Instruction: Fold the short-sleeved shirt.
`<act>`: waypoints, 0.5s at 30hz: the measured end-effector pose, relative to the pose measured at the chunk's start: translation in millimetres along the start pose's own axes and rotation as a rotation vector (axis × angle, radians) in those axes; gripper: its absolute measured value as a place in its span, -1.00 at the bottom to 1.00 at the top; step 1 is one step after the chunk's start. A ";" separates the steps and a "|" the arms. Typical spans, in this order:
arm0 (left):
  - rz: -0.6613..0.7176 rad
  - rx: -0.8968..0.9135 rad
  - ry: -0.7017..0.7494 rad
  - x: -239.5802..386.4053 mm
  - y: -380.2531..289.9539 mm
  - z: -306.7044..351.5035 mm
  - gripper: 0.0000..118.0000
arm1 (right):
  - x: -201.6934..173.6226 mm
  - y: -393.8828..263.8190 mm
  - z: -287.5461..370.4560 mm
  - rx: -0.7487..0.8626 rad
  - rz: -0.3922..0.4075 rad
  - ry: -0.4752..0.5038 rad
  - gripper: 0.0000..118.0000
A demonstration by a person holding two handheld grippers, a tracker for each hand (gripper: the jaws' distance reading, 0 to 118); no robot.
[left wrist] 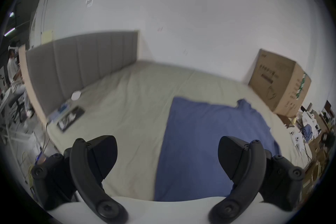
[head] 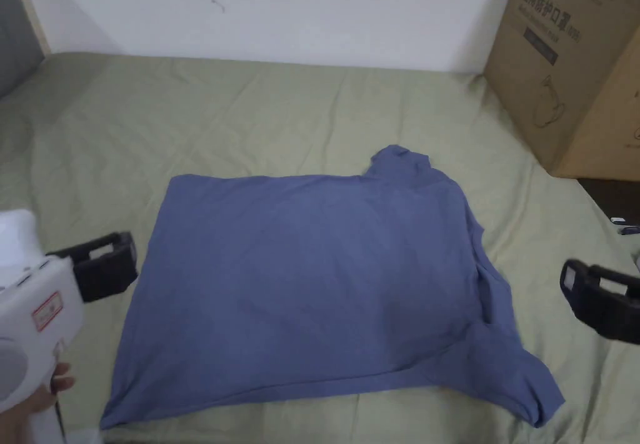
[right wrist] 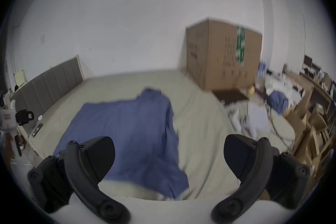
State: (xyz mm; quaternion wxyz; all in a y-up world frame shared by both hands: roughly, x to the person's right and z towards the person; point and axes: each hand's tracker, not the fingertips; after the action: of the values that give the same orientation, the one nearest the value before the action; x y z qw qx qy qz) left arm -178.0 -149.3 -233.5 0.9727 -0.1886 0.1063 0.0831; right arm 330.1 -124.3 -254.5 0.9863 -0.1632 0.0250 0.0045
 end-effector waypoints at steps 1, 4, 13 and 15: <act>-0.022 0.046 -0.010 7.1 4.9 -1.1 0.90 | -5.3 4.2 0.2 0.032 -0.017 0.009 0.99; -0.152 0.167 0.016 41.5 9.1 0.5 0.89 | -26.4 10.5 -4.2 0.063 -0.048 0.015 1.00; -0.141 0.156 -0.087 68.7 -0.7 -14.5 -1.00 | -59.5 4.8 -19.0 0.114 -0.045 0.036 -0.90; -0.115 0.143 -0.103 66.9 -3.2 -17.2 -1.00 | -59.2 4.9 -22.3 0.105 -0.071 0.054 -1.00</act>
State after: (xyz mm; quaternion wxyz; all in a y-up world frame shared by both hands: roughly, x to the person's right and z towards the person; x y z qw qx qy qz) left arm -115.9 -150.7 -263.9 0.9910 -0.1202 0.0510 0.0289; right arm 269.9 -126.9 -274.1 0.9919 -0.1123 0.0462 -0.0360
